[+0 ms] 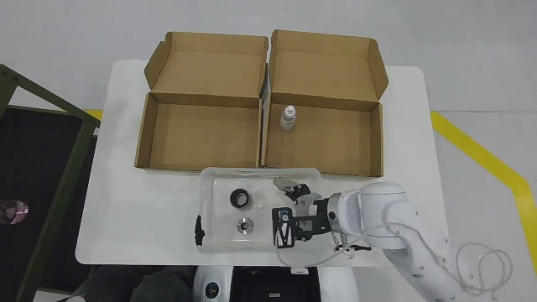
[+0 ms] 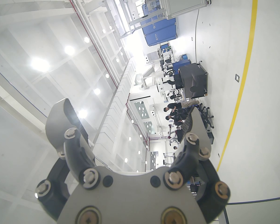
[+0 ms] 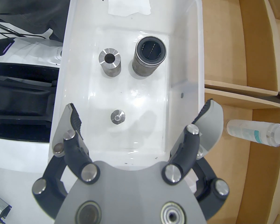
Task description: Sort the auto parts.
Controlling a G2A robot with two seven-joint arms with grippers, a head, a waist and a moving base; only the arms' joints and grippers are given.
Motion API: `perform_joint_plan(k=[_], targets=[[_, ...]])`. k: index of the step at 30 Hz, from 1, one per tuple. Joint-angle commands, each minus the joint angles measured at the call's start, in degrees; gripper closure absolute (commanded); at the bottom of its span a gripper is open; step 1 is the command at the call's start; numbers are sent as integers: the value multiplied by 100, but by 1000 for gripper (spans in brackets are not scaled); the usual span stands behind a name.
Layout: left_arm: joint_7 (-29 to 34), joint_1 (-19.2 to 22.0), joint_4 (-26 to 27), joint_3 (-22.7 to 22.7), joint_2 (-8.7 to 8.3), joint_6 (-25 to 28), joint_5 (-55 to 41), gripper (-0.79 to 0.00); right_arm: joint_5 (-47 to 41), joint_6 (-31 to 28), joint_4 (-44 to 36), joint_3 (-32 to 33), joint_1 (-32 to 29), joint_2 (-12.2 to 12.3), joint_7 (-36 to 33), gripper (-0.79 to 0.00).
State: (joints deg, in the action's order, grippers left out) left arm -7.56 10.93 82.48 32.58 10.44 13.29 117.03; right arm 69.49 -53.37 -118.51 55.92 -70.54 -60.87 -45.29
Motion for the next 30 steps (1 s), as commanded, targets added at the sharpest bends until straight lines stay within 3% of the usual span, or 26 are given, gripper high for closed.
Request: perform_joint_plan(k=[1,15,23,30], targets=[[0,0,0,0,0,0,0,-785,35,30,46,-108,35,-6,-42,-785],[0,0,0,0,0,0,0,-785,376,250,476,-514,336,-31,-291,-785],[0,0,0,0,0,0,0,-785,497,266,637,-668,385,-24,-429,-733],[0,0,0,0,0,0,0,-785,532,309,738,-841,451,-37,-535,-570]])
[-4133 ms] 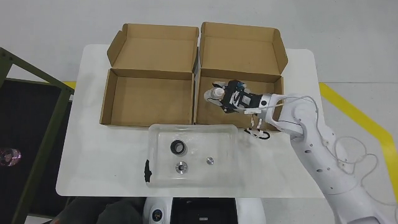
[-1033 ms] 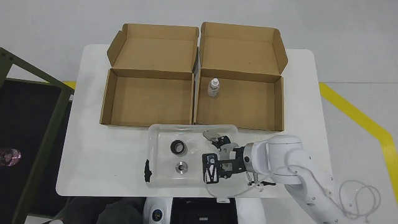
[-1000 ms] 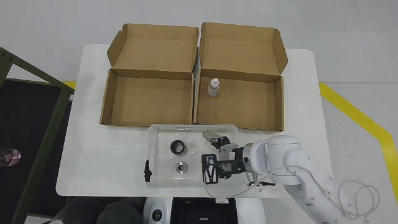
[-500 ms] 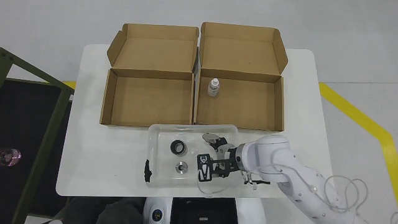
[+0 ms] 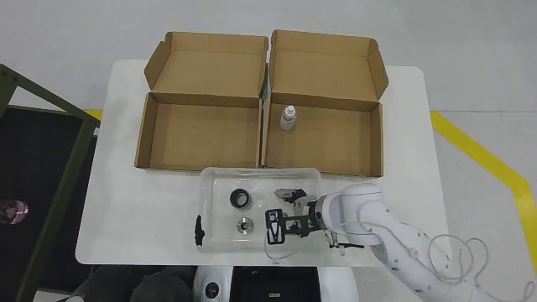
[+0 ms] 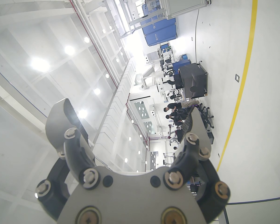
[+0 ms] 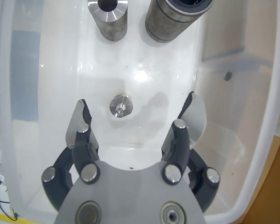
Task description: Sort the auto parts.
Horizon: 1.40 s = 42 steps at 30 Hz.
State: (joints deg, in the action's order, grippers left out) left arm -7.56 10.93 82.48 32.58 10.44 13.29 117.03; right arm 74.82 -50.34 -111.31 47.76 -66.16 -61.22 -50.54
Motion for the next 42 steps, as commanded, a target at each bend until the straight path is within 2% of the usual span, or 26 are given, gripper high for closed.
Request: perform_joint_plan(k=[1,2,3,9,10,12,14,24,42], targets=[[0,0,0,0,0,0,0,-785,4,12,35,-48,27,-5,-27,-526],[0,0,0,0,0,0,0,-785,9,14,42,-73,41,-8,-40,-486],[0,0,0,0,0,0,0,-785,1,19,51,-96,51,-11,-40,-366],[0,0,0,0,0,0,0,-785,-54,20,120,-222,121,-24,-131,-329],[0,0,0,0,0,0,0,-785,-72,23,136,-239,134,-27,-145,-302],[0,0,0,0,0,0,0,-785,-114,24,164,-269,157,-30,-171,-197],[0,0,0,0,0,0,0,-785,-169,19,177,-289,180,-32,-174,0],[0,0,0,0,0,0,0,-785,-414,85,73,-208,268,-17,80,0],[0,0,0,0,0,0,0,-785,-719,72,-463,513,201,98,1586,0]])
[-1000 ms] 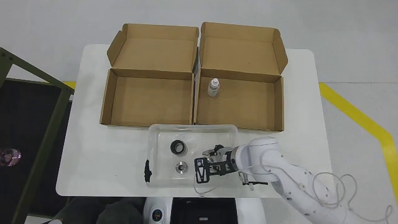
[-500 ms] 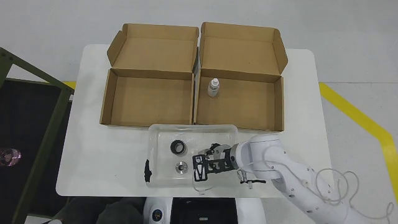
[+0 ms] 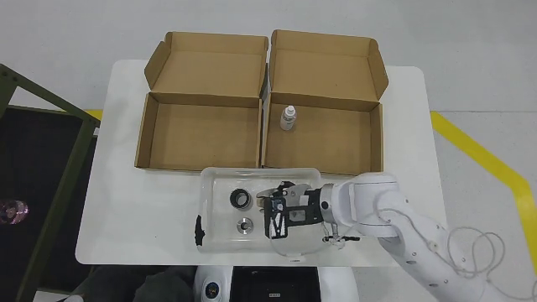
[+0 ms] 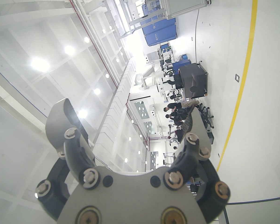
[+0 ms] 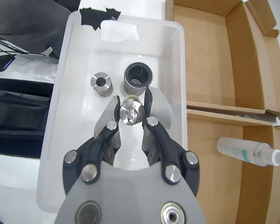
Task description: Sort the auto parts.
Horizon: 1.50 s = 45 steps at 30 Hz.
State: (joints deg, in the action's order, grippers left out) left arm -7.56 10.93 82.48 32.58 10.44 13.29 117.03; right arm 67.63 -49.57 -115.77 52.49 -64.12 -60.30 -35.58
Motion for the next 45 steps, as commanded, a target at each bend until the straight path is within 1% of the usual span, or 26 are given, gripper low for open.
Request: perform_joint_plan(k=[1,7,12,18,25,36,45], targets=[[0,0,0,0,0,0,0,-785,-23,2,-36,80,-3,9,190,0],[0,0,0,0,0,0,0,-785,16,16,-70,260,45,26,569,0],[0,0,0,0,0,0,0,-785,72,58,14,421,104,42,727,0],[0,0,0,0,0,0,0,-785,82,107,168,632,191,69,729,0],[0,0,0,0,0,0,0,-785,-33,167,418,820,309,95,550,0],[0,0,0,0,0,0,0,-785,-57,220,1281,820,854,71,283,0],[0,0,0,0,0,0,0,-785,77,250,2148,524,1383,-10,90,0]])
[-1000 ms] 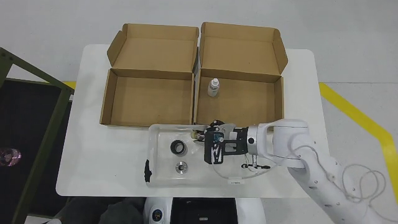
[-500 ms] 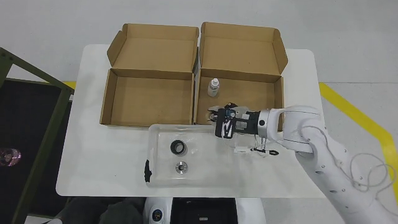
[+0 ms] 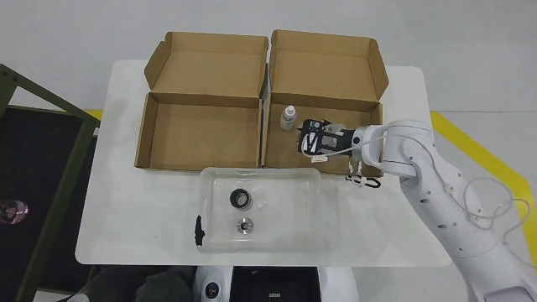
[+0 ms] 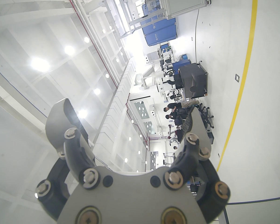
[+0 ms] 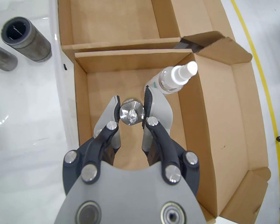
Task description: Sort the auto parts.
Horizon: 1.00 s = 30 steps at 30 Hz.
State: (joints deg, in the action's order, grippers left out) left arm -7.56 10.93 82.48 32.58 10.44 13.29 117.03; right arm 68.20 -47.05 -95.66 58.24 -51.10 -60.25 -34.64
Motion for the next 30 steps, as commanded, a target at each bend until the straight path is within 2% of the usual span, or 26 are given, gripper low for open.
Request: perform_joint_plan(k=[1,20,22,27,30], targets=[[0,0,0,0,0,0,0,-785,-1,5,249,-96,136,-31,46,0],[0,0,0,0,0,0,0,-785,307,212,1511,-781,837,-280,296,0],[0,0,0,0,0,0,0,-785,334,241,1594,-840,880,-305,326,-65],[0,0,0,0,0,0,0,-785,389,274,1807,-983,993,-370,372,-105],[0,0,0,0,0,0,0,-785,409,298,1897,-1046,1034,-403,408,-182]])
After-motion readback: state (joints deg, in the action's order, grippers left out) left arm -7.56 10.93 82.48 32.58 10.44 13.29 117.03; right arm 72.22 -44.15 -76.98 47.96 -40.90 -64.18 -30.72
